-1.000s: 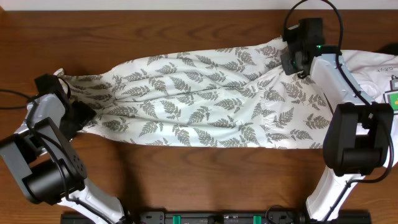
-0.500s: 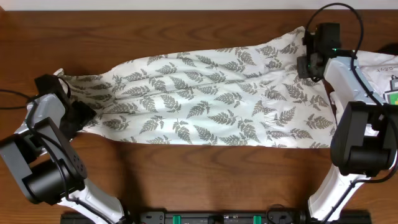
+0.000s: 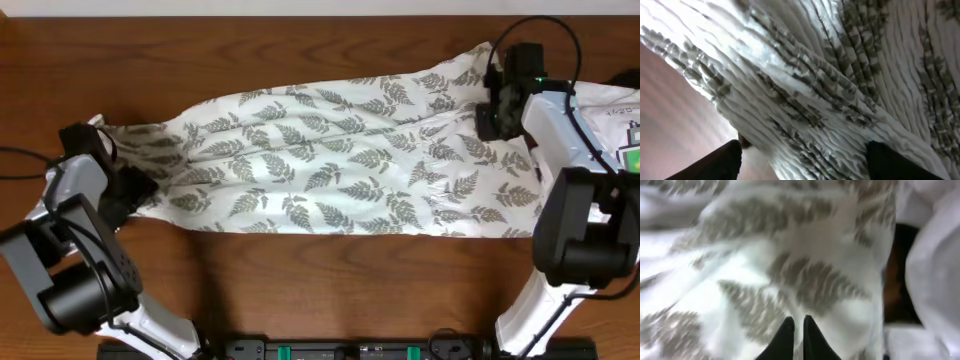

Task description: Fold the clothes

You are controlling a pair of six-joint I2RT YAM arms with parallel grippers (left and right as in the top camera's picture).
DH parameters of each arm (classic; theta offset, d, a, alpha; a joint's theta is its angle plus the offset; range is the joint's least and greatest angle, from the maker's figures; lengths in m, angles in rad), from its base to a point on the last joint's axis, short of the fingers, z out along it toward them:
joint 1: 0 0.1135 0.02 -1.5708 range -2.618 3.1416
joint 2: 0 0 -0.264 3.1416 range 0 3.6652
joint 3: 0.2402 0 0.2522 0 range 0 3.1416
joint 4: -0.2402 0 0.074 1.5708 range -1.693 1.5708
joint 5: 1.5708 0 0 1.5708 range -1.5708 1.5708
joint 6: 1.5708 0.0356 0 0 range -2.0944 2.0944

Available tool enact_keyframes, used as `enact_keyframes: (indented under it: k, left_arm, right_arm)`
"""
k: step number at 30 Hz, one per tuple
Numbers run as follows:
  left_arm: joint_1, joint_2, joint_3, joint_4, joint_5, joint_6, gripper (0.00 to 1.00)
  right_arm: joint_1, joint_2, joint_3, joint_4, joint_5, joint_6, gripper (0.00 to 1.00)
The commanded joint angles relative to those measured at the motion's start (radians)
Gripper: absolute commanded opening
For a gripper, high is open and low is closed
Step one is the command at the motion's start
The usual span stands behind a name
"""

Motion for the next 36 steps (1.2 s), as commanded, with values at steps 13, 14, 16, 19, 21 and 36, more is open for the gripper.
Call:
enact_keyframes:
  k: [13, 14, 16, 19, 21, 36]
  left_arm:
    - [-0.018, -0.270, -0.028, -0.016, 0.063, 0.018, 0.88]
    - [-0.026, -0.270, -0.028, -0.017, 0.107, 0.029, 0.88]
    - [-0.054, -0.270, -0.028, -0.016, 0.152, 0.047, 0.87]
    - [-0.102, -0.270, -0.028, -0.016, 0.153, 0.067, 0.80]
    - [-0.140, -0.270, -0.028, -0.016, 0.152, 0.085, 0.70]
    - [-0.240, -0.207, -0.070, -0.013, 0.152, 0.119, 0.29]
  right_arm:
    - [0.011, -0.044, -0.082, -0.224, -0.038, 0.170, 0.23]
    - [0.010, -0.044, -0.093, -0.220, -0.038, 0.170, 0.22]
    - [0.010, -0.044, -0.111, -0.212, -0.038, 0.170, 0.21]
    - [0.008, -0.044, -0.131, -0.198, -0.038, 0.171, 0.06]
    - [0.008, -0.044, -0.138, -0.195, -0.038, 0.171, 0.01]
    - [0.008, -0.044, -0.158, -0.201, -0.042, 0.178, 0.02]
